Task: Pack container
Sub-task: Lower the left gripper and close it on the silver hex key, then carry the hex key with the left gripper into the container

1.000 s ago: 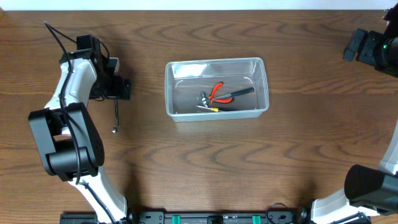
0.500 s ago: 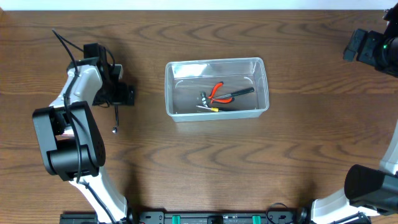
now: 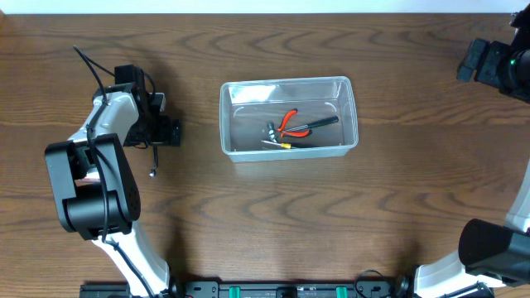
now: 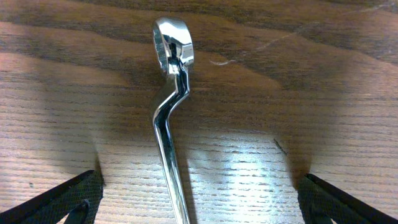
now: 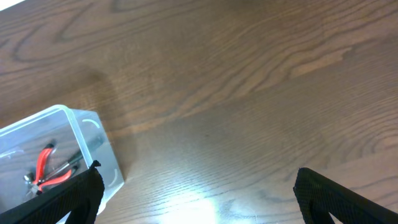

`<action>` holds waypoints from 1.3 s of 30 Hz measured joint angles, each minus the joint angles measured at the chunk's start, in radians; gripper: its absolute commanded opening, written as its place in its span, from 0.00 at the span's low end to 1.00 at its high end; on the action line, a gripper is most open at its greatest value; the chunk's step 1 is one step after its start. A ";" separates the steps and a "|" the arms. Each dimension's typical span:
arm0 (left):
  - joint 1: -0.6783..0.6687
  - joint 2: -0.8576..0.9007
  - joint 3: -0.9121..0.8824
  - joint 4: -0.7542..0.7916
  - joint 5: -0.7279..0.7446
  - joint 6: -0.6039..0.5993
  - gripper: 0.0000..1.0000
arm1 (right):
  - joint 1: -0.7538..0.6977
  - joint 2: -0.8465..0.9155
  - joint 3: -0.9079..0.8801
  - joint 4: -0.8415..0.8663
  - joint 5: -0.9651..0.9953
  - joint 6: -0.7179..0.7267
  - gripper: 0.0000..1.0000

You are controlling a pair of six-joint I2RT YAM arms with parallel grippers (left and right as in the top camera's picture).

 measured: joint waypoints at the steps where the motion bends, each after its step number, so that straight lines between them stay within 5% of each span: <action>1: 0.000 0.000 0.000 0.000 0.000 0.000 0.98 | 0.000 0.000 0.000 0.000 0.000 0.000 0.99; 11: 0.000 0.002 0.000 -0.018 0.002 -0.011 0.98 | 0.000 0.000 0.000 -0.005 0.002 0.000 0.99; 28: 0.000 0.002 0.000 -0.070 -0.008 -0.021 0.41 | 0.000 0.000 0.000 -0.005 0.002 0.000 0.99; 39: 0.000 0.002 0.000 -0.070 -0.008 -0.039 0.34 | 0.000 0.000 0.000 -0.007 0.002 -0.001 0.99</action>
